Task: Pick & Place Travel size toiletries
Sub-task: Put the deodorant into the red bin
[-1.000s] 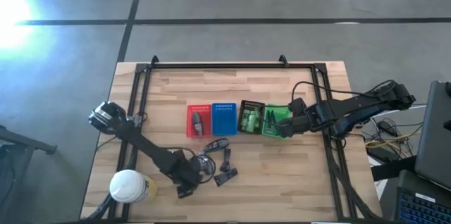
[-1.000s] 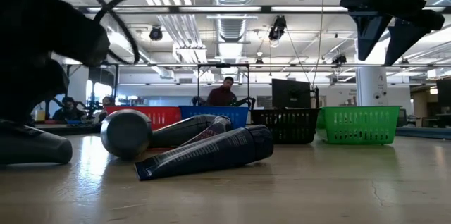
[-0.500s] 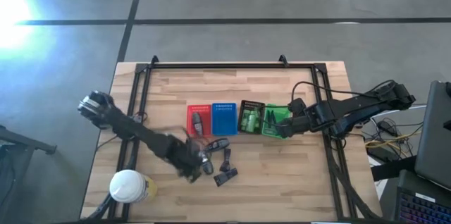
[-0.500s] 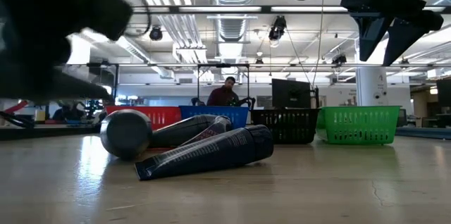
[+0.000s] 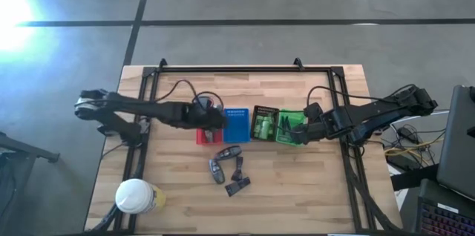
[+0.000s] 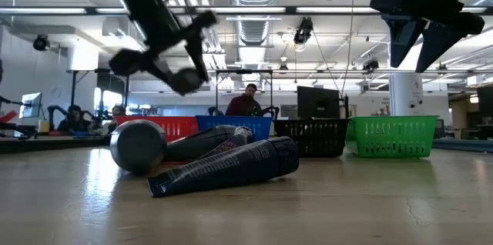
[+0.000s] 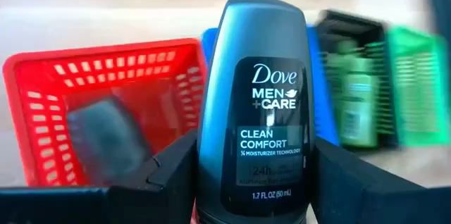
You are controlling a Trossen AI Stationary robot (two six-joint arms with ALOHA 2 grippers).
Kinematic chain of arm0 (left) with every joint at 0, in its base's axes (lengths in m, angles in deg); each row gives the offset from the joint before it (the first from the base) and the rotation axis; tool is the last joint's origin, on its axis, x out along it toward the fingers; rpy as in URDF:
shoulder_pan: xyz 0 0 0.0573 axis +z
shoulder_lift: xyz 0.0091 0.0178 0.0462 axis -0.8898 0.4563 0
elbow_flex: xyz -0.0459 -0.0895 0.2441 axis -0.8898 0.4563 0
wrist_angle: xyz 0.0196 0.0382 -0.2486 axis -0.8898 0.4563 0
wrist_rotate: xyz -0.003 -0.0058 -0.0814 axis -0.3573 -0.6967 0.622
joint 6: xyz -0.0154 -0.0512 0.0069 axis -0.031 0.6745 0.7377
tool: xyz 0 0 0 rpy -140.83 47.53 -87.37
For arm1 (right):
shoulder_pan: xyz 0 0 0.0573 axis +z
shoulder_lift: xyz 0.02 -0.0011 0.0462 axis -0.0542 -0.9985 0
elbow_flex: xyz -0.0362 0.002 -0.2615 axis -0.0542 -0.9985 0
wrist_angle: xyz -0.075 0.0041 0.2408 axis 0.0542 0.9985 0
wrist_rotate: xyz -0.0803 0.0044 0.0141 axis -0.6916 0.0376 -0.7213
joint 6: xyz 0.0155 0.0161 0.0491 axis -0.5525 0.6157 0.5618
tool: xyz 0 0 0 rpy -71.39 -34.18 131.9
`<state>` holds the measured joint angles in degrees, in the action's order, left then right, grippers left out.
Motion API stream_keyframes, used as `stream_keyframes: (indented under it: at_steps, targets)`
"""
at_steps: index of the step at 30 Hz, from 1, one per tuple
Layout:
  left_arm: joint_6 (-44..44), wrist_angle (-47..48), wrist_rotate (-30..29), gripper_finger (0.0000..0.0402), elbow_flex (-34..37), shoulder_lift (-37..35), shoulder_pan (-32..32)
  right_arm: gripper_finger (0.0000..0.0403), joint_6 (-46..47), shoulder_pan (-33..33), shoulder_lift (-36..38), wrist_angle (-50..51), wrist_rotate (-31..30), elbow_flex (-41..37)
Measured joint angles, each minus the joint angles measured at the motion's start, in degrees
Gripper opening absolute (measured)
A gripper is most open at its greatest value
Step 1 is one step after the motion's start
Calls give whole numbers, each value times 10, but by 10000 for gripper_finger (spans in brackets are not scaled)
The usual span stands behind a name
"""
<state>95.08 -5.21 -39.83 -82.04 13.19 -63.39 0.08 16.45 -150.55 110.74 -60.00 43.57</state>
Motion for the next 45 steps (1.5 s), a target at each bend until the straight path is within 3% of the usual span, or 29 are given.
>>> stream_keyframes:
  at_steps: [8, 14, 17, 22, 28, 30, 32, 35, 39, 42, 45]
  targets:
    - [4, -8, 23, 215, 6, 65, 14, 304, 15, 0, 0, 0, 0, 0]
    - [4, -8, 24, 340, 6, 73, 14, 321, 17, 0, 0, 0, 0, 0]
    - [-5, 6, 32, 385, 5, 55, 12, 328, 17, 0, 0, 0, 0, 0]
    - [-53, 23, 91, 383, -4, 0, -15, 338, 12, 0, 0, 0, 1, 0]
    - [-38, 82, 174, 379, -12, -25, -102, 348, -1, 0, 0, 0, 2, 0]
    - [-130, 48, 194, 378, -12, -22, -143, 350, -20, 0, 0, 0, 7, 0]
    - [-283, -3, 195, 376, -13, -18, -194, 349, -38, 0, 0, -1, 8, 0]
    - [-542, -26, 169, 372, -30, -6, -257, 342, -66, 0, 0, -2, 8, 0]
    - [-848, 14, 95, 371, -60, 25, -296, 330, -74, 0, 0, -5, 14, 0]
    - [-991, 20, 81, 371, -62, 52, -291, 322, -73, 0, 0, -12, 27, 0]
    - [-1047, 21, 95, 368, -61, 79, -266, 316, -65, 0, 0, -13, 43, 0]
